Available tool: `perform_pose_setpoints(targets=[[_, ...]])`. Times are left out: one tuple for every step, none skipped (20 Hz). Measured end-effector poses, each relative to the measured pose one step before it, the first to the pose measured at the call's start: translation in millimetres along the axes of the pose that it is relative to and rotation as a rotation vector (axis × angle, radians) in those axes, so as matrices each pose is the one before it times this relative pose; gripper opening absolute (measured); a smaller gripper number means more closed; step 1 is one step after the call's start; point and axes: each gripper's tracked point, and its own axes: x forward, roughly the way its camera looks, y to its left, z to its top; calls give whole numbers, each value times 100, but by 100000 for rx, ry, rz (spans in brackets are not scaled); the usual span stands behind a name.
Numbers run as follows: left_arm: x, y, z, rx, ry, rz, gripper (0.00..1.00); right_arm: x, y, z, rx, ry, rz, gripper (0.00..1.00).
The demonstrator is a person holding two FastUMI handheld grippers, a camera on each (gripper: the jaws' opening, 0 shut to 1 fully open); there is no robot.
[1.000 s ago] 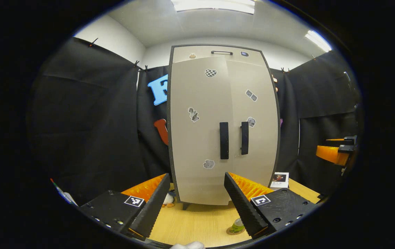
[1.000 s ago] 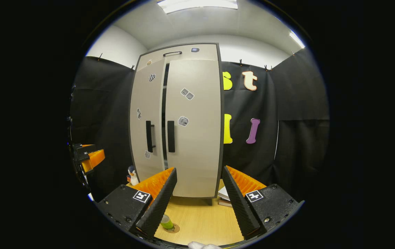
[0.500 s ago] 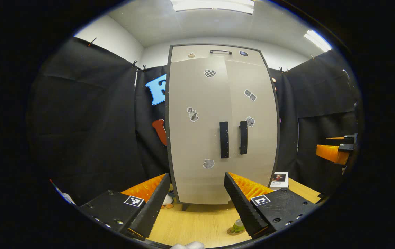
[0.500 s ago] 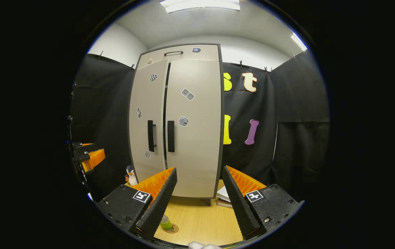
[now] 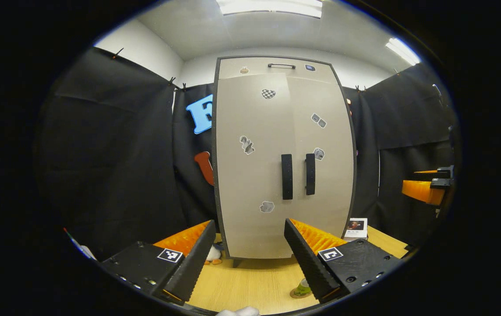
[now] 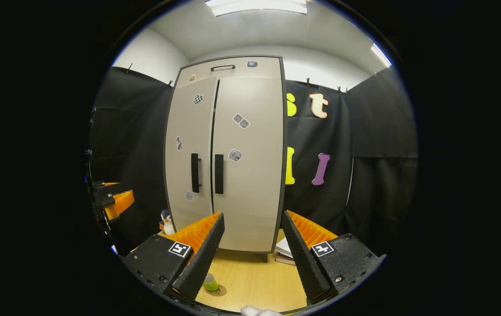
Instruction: Grasp the bottle in the cabinet with the left hand and place it on the coaster, then close the right door with the right hand and the left door with the left hand.
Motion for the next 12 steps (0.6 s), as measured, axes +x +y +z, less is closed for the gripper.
perform_pose_setpoints(targets=[[-9,-17,107,-410,63,191,96,110,-193,14,-777,88,-440,82],[-27,-142,26,-478,-150,-366,96,-6,-38,34,-248,29,-208,82],[26,-259,74,-210,56,-1020,96,-46,196,15,339,-572,222,82],[30,-117,22,320,133,-919,96,-114,15,41,637,-351,-508,82],[-71,51,62,658,-274,-310,96,-180,27,-285,598,117,-221,82],[9,121,92,759,-423,-29,96,-68,219,-145,282,281,335,82],[-173,-44,139,375,-385,-117,96,-41,197,-129,-643,282,511,82],[-48,-108,26,246,-290,-18,96,30,-7,81,-1253,-10,47,82],[100,-75,-76,129,95,122,96,-1,-282,92,-903,-69,-561,82],[137,-86,-135,-243,380,-107,96,-114,-191,135,-134,-218,-267,82],[93,-346,-68,-506,195,-895,96,-4,-120,194,415,-662,-430,82],[128,-282,-146,-166,489,-1034,96,-90,-261,111,647,-519,-908,82]])
